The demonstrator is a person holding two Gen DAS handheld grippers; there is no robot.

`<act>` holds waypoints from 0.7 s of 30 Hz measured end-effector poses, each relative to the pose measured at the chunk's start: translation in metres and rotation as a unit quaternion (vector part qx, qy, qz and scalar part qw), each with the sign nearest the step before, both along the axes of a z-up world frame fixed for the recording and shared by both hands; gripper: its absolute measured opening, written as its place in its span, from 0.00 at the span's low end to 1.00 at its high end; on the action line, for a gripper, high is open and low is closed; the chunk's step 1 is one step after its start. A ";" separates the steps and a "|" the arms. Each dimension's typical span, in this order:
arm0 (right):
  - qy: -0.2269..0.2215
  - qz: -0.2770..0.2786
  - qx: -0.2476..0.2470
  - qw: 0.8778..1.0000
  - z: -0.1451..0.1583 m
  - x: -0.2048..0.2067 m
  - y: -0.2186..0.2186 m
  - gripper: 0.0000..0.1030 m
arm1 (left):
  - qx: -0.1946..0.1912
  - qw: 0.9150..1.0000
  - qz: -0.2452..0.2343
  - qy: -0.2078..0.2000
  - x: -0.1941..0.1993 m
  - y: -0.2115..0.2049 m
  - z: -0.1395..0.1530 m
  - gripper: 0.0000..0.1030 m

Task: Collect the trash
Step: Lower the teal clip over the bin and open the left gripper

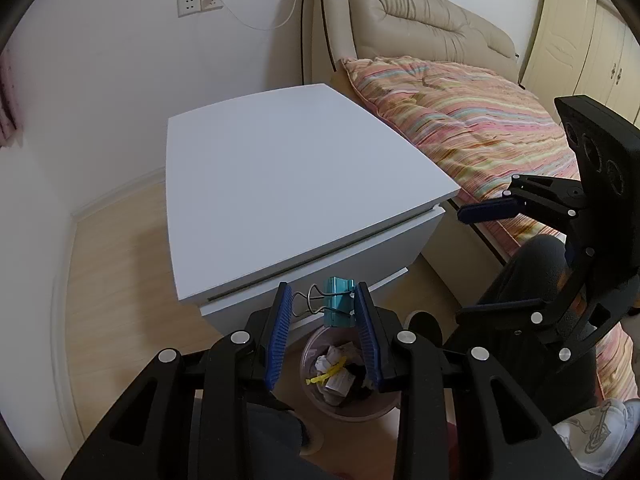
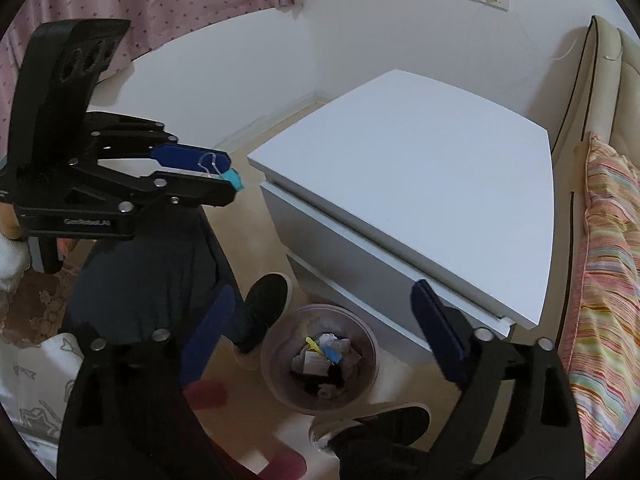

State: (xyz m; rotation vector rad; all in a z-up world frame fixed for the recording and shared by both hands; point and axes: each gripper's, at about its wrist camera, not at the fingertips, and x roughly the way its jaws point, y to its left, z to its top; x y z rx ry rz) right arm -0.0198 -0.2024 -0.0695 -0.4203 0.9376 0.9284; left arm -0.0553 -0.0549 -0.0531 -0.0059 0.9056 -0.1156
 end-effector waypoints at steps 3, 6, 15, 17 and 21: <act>0.003 -0.005 0.003 1.000 0.000 -0.001 -0.001 0.95 | -0.002 1.000 -0.004 0.001 -0.001 0.000 0.000 0.31; 0.008 -0.020 0.004 1.000 0.000 0.000 -0.003 0.97 | -0.004 1.000 -0.008 0.002 -0.001 -0.002 -0.001 0.31; -0.004 -0.064 0.010 0.998 0.013 0.001 -0.017 0.97 | -0.005 1.000 -0.024 0.002 -0.002 -0.013 0.000 0.31; -0.011 -0.071 0.007 0.997 0.017 0.001 -0.019 0.97 | -0.005 1.000 -0.029 0.002 -0.002 -0.017 0.000 0.31; -0.019 -0.083 0.007 0.996 0.022 0.002 -0.024 0.97 | -0.006 0.999 -0.038 0.004 0.000 -0.022 -0.002 0.31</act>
